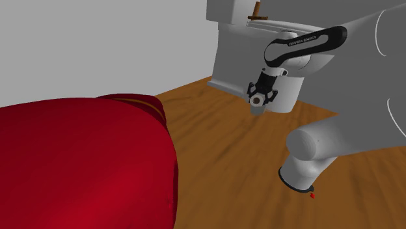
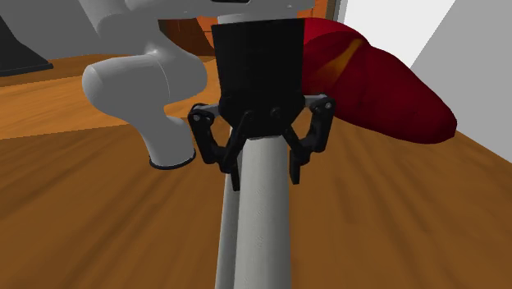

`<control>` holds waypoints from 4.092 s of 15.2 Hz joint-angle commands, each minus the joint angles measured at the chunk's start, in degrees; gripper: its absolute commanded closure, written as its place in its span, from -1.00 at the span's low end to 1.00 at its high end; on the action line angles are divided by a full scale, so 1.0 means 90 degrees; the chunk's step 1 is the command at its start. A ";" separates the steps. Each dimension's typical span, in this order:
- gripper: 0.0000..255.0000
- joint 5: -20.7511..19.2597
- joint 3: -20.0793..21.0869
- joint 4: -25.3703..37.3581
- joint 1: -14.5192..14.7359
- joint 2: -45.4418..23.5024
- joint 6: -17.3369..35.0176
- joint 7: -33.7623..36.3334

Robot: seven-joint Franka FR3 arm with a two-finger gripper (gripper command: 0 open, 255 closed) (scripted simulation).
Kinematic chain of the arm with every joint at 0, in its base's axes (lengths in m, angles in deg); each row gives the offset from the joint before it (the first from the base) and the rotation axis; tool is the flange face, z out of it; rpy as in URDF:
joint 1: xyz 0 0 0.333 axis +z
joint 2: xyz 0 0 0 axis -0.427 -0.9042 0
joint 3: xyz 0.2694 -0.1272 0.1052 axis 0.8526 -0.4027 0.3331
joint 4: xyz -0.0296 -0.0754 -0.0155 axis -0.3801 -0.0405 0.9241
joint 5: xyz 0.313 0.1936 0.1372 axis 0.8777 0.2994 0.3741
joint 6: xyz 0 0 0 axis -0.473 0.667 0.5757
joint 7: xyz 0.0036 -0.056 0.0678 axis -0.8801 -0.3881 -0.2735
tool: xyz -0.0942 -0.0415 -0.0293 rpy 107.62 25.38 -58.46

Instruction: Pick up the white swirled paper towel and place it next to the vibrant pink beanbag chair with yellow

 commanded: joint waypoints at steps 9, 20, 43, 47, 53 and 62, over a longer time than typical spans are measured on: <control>1.00 0.0048 0.0082 0.0750 0.0022 0.0191 -0.0944 0.0036; 1.00 0.0099 0.0149 0.1676 0.0052 0.0214 -0.1892 0.0062; 1.00 0.0202 0.0228 0.4017 0.0128 -0.0273 -0.3746 0.0086; 1.00 0.0220 0.0232 0.4490 0.0142 -0.0425 -0.4068 0.0085; 1.00 0.0248 0.0232 0.5248 0.0164 -0.0691 -0.4561 0.0081; 1.00 0.0530 0.0841 0.5320 0.0291 -0.0313 -0.5005 0.0823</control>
